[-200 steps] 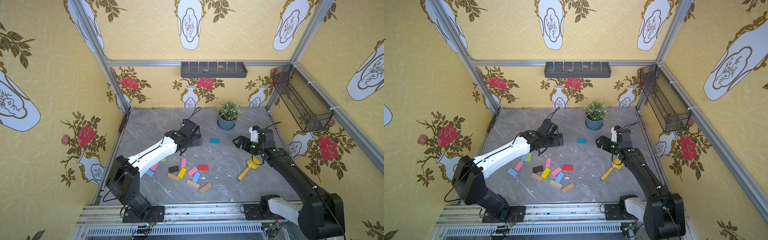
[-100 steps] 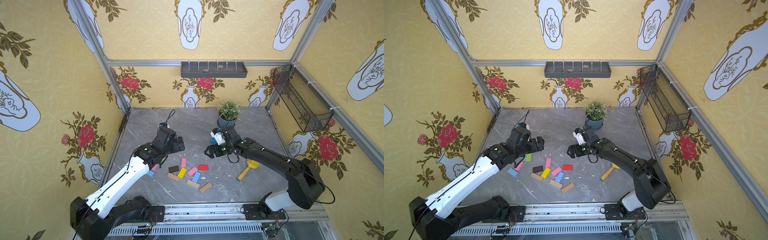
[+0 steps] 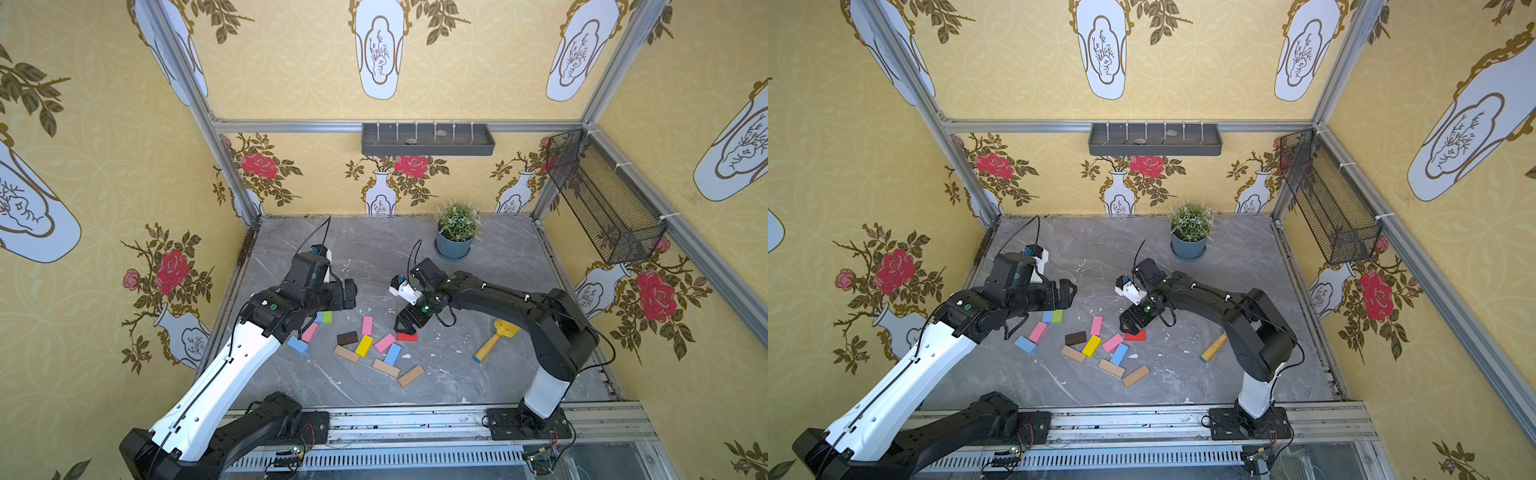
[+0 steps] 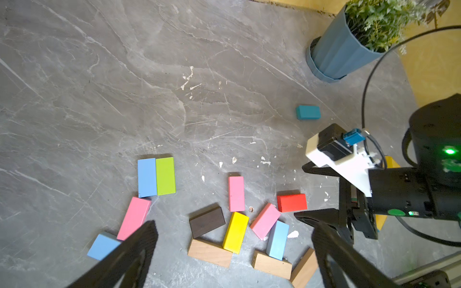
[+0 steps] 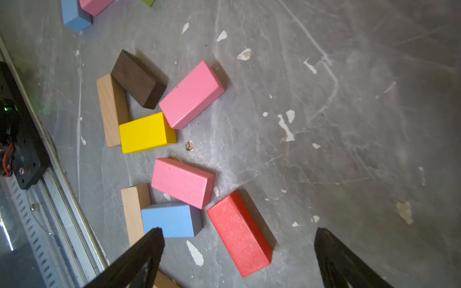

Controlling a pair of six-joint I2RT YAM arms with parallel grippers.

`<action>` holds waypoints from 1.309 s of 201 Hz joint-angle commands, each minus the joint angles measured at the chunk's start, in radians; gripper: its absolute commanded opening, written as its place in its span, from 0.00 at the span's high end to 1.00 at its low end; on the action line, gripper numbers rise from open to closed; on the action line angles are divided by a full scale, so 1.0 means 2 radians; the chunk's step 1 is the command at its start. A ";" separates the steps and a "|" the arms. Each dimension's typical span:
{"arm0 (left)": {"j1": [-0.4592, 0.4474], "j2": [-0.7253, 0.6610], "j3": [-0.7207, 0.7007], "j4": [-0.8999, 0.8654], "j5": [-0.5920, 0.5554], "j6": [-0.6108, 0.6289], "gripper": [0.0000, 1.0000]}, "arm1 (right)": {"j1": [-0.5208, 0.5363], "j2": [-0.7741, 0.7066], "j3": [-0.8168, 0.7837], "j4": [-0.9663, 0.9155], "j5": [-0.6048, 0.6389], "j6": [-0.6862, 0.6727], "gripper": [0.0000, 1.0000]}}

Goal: Assemble the number 8 with building blocks
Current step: Move the building block to the center of the board.

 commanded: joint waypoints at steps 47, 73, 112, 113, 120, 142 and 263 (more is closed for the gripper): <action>0.016 -0.044 -0.092 0.071 -0.012 0.041 0.00 | 0.006 0.035 0.009 -0.029 0.002 -0.021 0.10; 0.016 -0.050 -0.092 0.067 -0.024 0.042 0.00 | 0.007 0.042 0.008 -0.031 0.002 -0.021 0.14; 0.016 -0.060 -0.104 0.069 -0.053 0.041 0.00 | 0.011 0.049 0.004 -0.032 0.007 -0.017 0.19; 0.017 -0.060 -0.104 0.068 -0.053 0.041 0.00 | 0.010 0.050 0.003 -0.032 0.007 -0.016 0.19; 0.017 -0.059 -0.104 0.068 -0.056 0.041 0.00 | 0.012 0.051 0.003 -0.032 0.010 -0.015 0.20; 0.016 -0.056 -0.102 0.063 -0.064 0.041 0.00 | 0.016 0.058 0.003 -0.034 0.019 -0.015 0.23; 0.019 -0.050 -0.104 0.058 -0.076 0.039 0.00 | 0.042 0.054 -0.017 -0.018 0.083 0.010 0.42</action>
